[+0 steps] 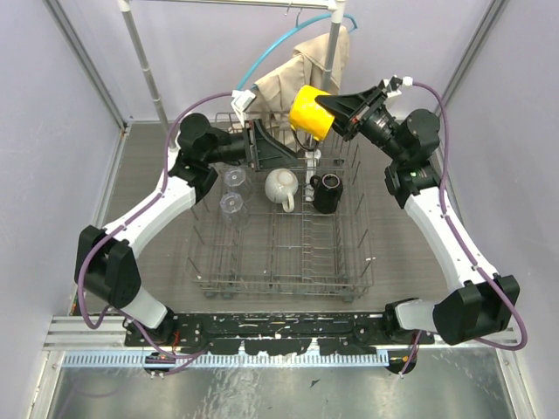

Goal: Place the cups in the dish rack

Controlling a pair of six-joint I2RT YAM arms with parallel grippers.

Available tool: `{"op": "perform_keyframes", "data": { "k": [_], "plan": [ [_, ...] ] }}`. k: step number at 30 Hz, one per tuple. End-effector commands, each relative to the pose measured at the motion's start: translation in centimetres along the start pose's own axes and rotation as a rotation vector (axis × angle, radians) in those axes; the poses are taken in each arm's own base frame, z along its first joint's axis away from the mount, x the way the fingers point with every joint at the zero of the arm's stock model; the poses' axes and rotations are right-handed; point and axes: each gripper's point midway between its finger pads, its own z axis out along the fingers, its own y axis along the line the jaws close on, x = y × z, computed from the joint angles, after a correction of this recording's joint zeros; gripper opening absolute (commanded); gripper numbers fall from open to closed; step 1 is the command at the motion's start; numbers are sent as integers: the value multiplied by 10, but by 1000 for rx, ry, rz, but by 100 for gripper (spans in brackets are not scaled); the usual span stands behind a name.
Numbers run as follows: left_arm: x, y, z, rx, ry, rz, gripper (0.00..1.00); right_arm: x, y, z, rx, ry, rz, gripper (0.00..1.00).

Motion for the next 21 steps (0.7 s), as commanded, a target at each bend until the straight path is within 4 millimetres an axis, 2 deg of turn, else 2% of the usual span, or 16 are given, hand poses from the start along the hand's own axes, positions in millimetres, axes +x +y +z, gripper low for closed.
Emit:
{"op": "perform_keyframes", "data": {
  "k": [1, 10, 21],
  "plan": [
    [-18, -16, 6, 49, -16, 91, 100, 13, 49, -4, -165, 13, -44, 1],
    [-25, -31, 15, 94, -10, 100, 100, 23, 40, 1, -178, 32, -20, 1],
    [-18, -43, 23, 142, 3, 40, 94, 27, 33, 9, -211, 39, -14, 0]
  ]
}}
